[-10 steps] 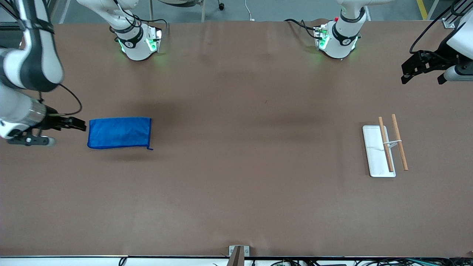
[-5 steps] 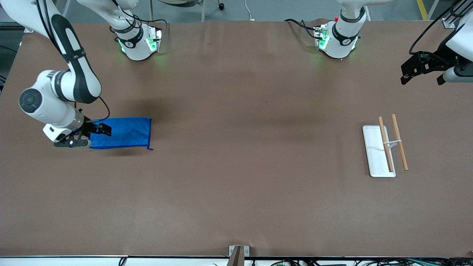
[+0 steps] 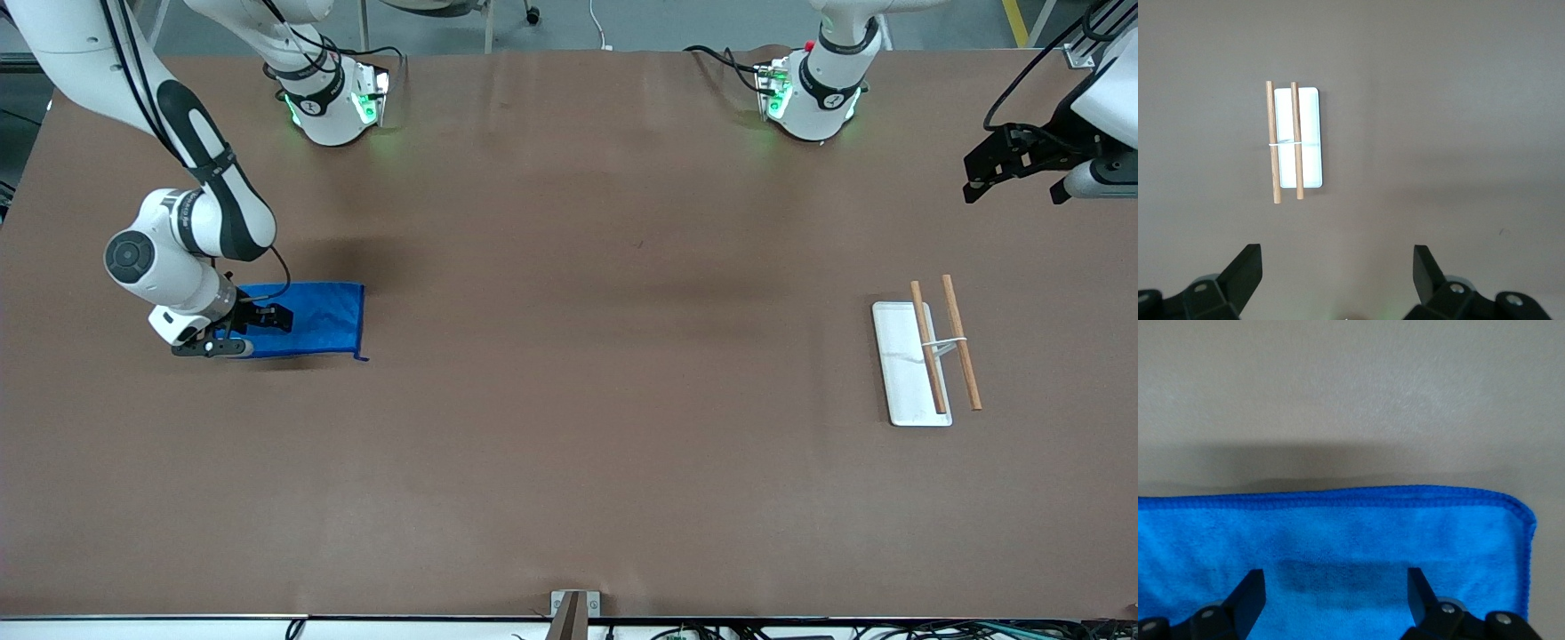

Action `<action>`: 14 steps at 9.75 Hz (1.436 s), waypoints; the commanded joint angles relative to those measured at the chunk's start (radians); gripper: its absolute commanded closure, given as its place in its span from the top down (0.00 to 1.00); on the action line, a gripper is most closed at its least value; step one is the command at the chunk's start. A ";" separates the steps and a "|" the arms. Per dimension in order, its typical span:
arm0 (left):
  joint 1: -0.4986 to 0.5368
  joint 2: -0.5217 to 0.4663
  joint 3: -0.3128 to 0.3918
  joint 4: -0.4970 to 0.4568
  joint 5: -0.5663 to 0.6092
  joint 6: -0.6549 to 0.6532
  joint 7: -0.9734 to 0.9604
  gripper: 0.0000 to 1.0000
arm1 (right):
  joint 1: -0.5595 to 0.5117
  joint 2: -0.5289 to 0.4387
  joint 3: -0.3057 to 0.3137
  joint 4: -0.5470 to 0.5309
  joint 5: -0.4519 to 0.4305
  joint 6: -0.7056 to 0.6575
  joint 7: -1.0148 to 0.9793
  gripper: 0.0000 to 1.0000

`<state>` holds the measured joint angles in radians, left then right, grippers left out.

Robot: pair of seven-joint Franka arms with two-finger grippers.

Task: Right arm passes towel to left arm to hang
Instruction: 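Lower the right gripper onto the towel edge and close it, then lift the towel with the right gripper while the left gripper approaches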

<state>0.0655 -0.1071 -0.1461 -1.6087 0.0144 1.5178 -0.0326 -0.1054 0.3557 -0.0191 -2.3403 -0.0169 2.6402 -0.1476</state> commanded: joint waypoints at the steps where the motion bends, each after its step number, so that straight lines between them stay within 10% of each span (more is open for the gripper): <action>1: 0.002 0.009 0.005 -0.013 -0.011 -0.034 0.019 1.00 | -0.007 -0.012 0.005 -0.036 -0.003 0.027 -0.001 0.78; 6: 0.002 0.006 0.002 -0.011 -0.011 -0.053 0.020 1.00 | -0.011 0.006 0.008 -0.034 0.014 0.032 0.003 0.00; 9: -0.001 0.007 0.002 -0.010 -0.010 -0.053 0.019 1.00 | 0.003 -0.036 0.022 0.008 0.014 -0.096 0.045 0.00; 14: 0.001 0.012 0.002 -0.003 -0.011 -0.053 0.019 1.00 | 0.009 -0.138 0.095 0.404 0.014 -0.705 0.054 0.00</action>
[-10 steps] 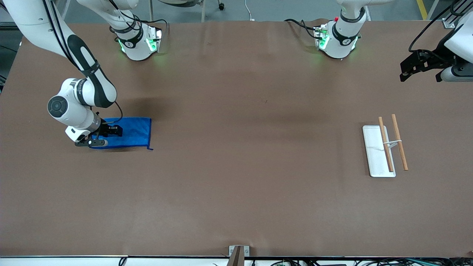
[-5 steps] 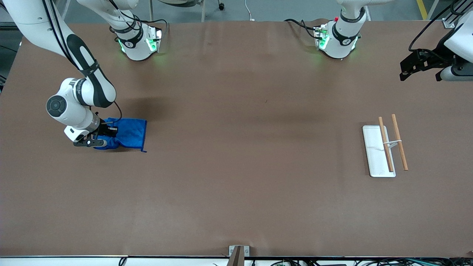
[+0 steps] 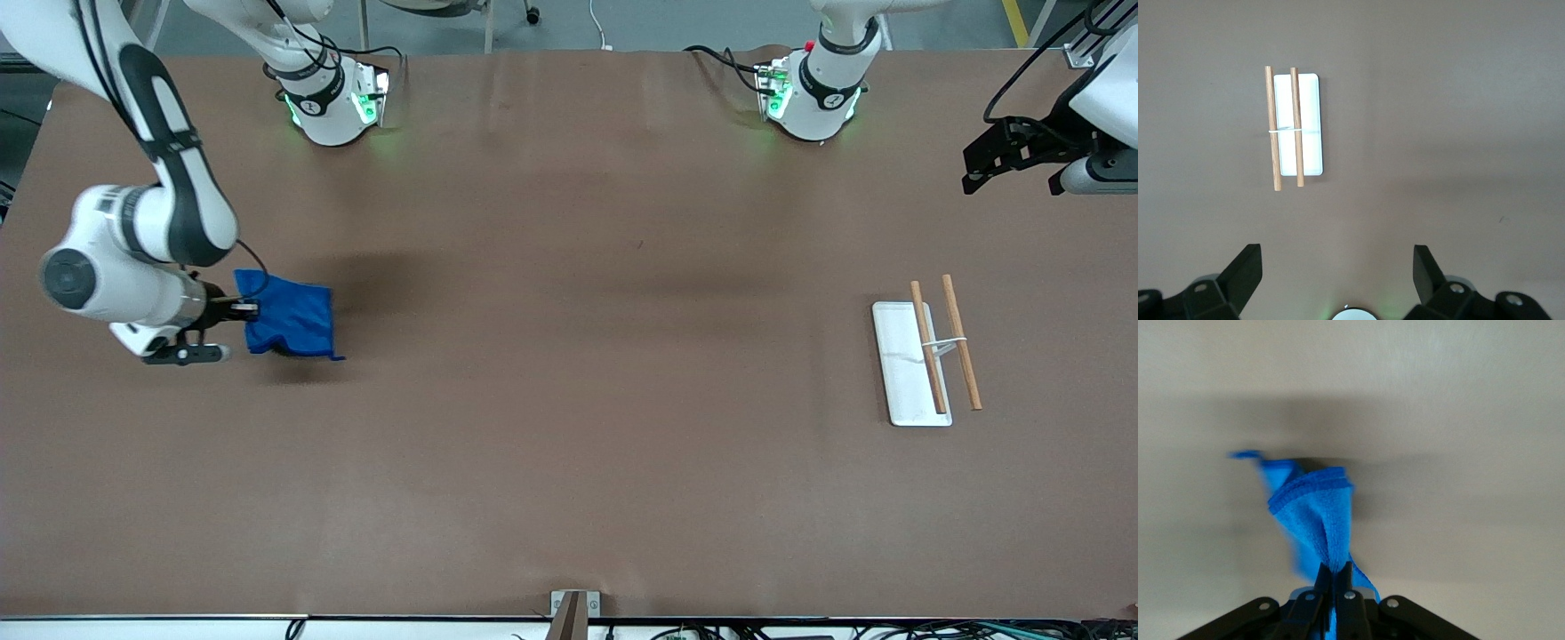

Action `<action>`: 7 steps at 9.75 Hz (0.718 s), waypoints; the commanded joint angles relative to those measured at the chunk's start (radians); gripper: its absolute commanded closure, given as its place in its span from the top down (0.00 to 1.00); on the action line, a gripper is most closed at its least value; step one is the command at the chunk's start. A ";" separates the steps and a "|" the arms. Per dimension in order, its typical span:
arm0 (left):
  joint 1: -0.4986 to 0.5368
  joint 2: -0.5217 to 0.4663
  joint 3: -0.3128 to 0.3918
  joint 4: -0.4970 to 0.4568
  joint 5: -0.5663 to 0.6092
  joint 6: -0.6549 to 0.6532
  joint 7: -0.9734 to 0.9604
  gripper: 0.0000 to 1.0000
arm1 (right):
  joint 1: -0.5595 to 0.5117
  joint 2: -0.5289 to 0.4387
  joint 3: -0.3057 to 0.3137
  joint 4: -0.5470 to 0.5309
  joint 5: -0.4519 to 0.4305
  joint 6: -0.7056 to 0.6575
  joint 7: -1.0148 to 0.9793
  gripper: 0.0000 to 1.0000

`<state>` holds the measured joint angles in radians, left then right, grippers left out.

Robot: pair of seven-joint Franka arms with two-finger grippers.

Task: Right arm passes towel to left arm to hang
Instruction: 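Lift the towel with the right gripper while the left gripper approaches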

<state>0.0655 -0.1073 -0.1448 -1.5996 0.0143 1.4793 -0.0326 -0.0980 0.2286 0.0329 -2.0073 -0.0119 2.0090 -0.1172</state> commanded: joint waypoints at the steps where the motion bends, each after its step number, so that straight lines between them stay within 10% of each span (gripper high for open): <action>1: -0.003 0.017 0.001 -0.011 -0.028 -0.013 0.017 1.00 | 0.001 -0.008 0.077 0.129 0.009 -0.129 0.025 0.00; 3: 0.004 0.017 0.004 -0.013 -0.057 -0.007 0.019 1.00 | -0.002 -0.006 0.162 0.159 0.088 -0.132 0.030 0.00; 7: 0.004 0.070 0.007 -0.028 -0.264 0.002 0.017 1.00 | 0.031 -0.005 0.238 0.213 0.594 -0.072 0.062 0.00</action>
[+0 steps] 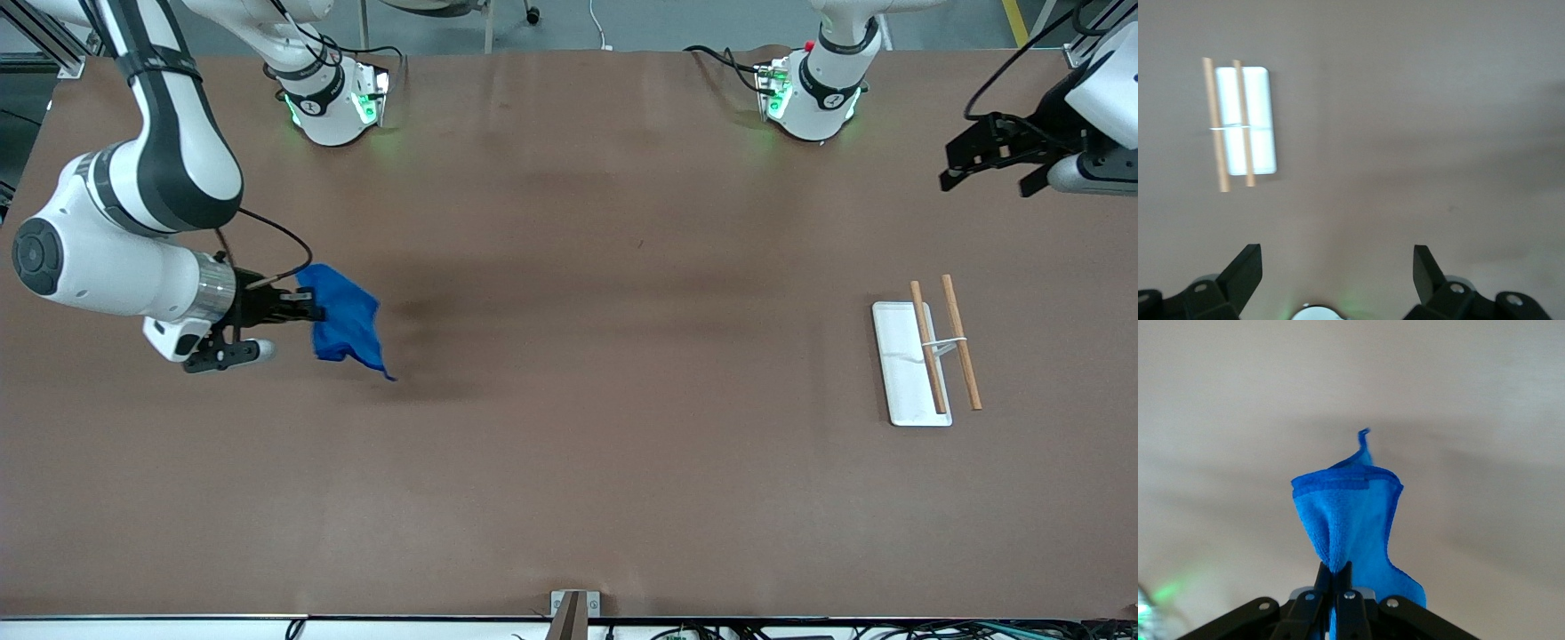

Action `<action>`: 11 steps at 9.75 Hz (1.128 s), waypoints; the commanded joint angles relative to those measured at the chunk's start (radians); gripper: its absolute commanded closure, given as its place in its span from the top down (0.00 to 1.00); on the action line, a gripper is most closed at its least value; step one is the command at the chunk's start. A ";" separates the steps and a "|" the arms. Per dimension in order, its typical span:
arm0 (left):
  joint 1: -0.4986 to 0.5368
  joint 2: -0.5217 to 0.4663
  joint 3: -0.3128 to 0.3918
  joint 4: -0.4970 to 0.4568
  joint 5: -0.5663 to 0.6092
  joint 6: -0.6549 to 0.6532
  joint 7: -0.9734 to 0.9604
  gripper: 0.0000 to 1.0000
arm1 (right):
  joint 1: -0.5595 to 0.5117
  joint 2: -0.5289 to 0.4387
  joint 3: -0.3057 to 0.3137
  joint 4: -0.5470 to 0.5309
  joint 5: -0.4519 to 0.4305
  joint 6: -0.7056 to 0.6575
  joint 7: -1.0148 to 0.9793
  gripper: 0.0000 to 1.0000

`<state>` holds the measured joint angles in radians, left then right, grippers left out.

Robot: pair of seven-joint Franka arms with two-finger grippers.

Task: Right arm passes towel to left arm to hang
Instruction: 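Lift the towel with the right gripper while the left gripper approaches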

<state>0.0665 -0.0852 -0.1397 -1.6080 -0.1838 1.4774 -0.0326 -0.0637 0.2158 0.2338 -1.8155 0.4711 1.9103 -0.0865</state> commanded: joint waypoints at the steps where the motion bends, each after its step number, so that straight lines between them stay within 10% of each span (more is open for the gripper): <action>1: 0.001 0.070 0.002 -0.033 -0.127 0.006 0.019 1.00 | -0.002 0.010 0.092 0.019 0.185 0.092 0.077 0.00; 5: 0.013 0.162 0.002 -0.131 -0.481 0.032 0.067 1.00 | -0.002 0.017 0.316 0.021 0.475 0.355 0.180 0.00; 11: 0.105 0.336 0.000 -0.303 -0.918 -0.007 0.613 1.00 | 0.019 0.020 0.490 0.021 0.947 0.513 0.177 0.00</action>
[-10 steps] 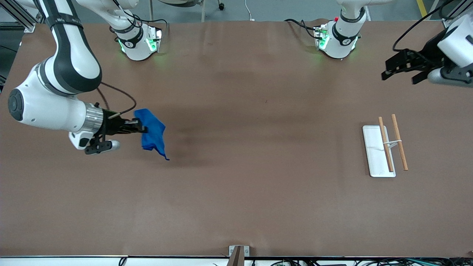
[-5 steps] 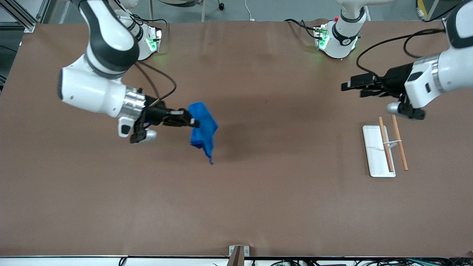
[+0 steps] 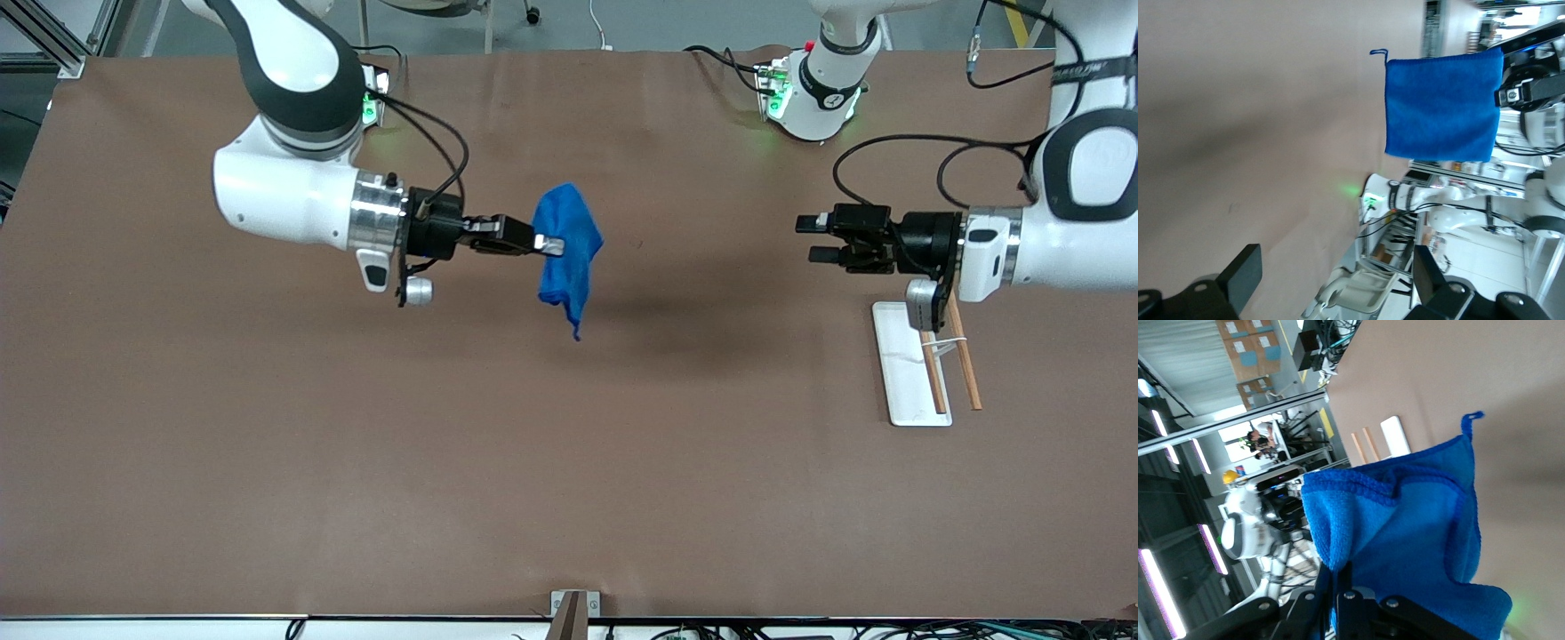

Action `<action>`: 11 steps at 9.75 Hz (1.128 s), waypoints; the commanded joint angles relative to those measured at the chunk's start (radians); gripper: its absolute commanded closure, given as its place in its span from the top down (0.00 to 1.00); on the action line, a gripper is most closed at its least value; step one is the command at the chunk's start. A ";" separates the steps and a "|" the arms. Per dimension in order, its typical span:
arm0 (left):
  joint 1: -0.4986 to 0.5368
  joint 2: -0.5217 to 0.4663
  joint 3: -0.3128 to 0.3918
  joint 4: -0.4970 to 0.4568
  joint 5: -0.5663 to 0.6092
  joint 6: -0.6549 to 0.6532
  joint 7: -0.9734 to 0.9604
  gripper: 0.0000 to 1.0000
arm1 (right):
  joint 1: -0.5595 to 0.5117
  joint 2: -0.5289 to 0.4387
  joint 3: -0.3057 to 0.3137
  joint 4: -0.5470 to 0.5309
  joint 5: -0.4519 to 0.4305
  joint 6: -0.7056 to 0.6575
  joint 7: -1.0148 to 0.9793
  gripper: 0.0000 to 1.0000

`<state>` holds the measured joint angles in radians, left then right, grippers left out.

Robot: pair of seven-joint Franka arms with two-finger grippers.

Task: Right arm passes towel to left arm to hang
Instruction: 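Carry the towel toward the left gripper and grasp its hanging edge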

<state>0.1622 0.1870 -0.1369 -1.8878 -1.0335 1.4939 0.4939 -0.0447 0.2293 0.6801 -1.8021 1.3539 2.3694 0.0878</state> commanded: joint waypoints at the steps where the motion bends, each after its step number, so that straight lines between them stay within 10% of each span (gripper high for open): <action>1: 0.017 0.134 -0.004 -0.022 -0.162 -0.103 0.135 1.00 | 0.009 0.010 0.050 0.007 0.089 0.068 0.004 0.00; 11: -0.010 0.505 -0.231 -0.017 -0.618 -0.236 0.357 0.98 | 0.075 0.050 0.052 0.060 0.214 0.106 -0.011 0.00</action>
<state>0.1615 0.6230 -0.3456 -1.9116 -1.6068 1.2613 0.8038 0.0316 0.2718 0.7238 -1.7553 1.5444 2.4659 0.0876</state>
